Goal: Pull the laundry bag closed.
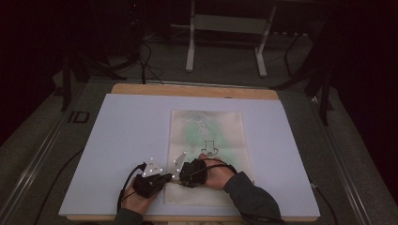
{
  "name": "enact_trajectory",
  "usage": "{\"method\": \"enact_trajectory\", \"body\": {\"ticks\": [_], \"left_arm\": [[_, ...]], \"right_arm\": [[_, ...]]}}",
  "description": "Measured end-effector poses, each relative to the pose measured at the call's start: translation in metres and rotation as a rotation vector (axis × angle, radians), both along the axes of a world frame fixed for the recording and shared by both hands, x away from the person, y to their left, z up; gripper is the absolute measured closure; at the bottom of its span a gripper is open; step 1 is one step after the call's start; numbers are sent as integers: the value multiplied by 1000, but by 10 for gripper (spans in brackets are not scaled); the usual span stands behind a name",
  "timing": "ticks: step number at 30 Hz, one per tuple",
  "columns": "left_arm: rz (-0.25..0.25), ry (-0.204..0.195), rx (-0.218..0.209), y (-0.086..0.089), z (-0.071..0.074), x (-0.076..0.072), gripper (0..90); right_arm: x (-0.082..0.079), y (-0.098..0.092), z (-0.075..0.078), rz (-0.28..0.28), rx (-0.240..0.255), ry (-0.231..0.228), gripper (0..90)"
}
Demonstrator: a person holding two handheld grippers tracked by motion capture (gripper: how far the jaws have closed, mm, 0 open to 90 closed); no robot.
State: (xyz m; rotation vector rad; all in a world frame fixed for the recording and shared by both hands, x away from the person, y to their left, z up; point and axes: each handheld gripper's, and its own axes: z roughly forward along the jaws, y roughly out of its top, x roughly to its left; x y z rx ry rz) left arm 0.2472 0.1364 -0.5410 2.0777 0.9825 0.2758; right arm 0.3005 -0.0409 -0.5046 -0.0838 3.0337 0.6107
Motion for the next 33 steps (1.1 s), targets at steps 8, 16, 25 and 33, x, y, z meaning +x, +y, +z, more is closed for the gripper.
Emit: {"method": "enact_trajectory", "body": {"ticks": [8,16,25,33], "left_arm": [[1,2,-2,0,0,0,896],[2,4,-4,0,0,0,895],[0,7,-5,1,0,0,895],[0,7,-5,1,0,1,895]], "right_arm": [[0,-3,1,4,-15,1,823],[0,-8,1,2,-21,4,823],[1,-12,2,0,-33,7,823],[0,-16,3,2,-41,2,823]]}}
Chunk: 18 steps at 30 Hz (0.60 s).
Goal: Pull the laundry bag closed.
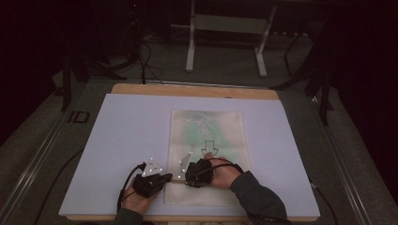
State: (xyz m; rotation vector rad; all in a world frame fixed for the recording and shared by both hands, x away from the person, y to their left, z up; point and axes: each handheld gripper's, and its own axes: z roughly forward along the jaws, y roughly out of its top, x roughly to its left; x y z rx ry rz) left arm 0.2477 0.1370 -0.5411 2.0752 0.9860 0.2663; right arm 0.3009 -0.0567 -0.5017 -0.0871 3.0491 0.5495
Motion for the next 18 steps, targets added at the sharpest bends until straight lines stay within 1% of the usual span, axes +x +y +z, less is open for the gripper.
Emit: {"method": "enact_trajectory", "body": {"ticks": [18], "left_arm": [[0,1,0,0,0,0,895]], "right_arm": [[-1,-7,1,1,-11,-4,823]]}}
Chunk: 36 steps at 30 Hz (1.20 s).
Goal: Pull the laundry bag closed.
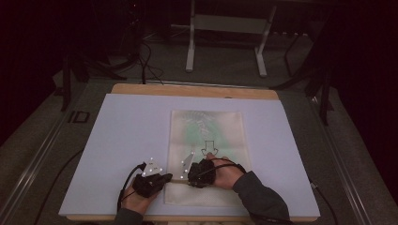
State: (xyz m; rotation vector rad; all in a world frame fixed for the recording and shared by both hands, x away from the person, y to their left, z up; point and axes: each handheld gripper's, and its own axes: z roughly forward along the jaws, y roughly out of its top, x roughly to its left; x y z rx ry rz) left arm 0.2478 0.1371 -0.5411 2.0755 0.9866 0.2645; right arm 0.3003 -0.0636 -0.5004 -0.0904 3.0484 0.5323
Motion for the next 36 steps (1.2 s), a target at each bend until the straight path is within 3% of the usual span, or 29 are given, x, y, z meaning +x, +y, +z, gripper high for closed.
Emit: {"method": "enact_trajectory", "body": {"ticks": [36], "left_arm": [[1,4,-2,0,0,0,895]], "right_arm": [[1,-16,2,-14,-8,10,823]]}}
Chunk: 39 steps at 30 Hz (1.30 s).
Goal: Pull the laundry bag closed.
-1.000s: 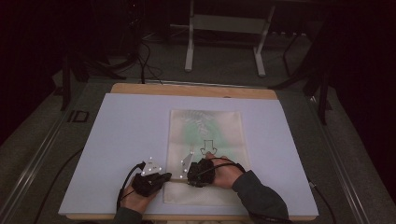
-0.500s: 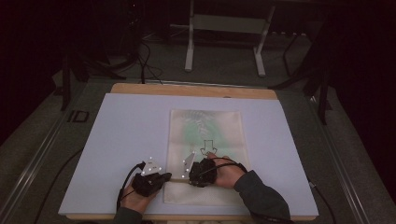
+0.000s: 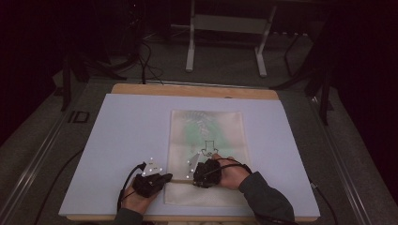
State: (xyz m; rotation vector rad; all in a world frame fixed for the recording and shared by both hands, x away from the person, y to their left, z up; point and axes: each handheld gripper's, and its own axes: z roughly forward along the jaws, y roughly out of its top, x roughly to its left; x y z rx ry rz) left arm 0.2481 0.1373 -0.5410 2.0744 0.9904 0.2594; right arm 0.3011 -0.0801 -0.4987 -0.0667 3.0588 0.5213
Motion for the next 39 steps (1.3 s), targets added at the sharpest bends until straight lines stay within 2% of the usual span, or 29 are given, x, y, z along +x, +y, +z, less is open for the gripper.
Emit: {"method": "enact_trajectory", "body": {"ticks": [39], "left_arm": [[0,-1,0,0,0,0,895]], "right_arm": [[3,-23,1,-28,-6,22,824]]}}
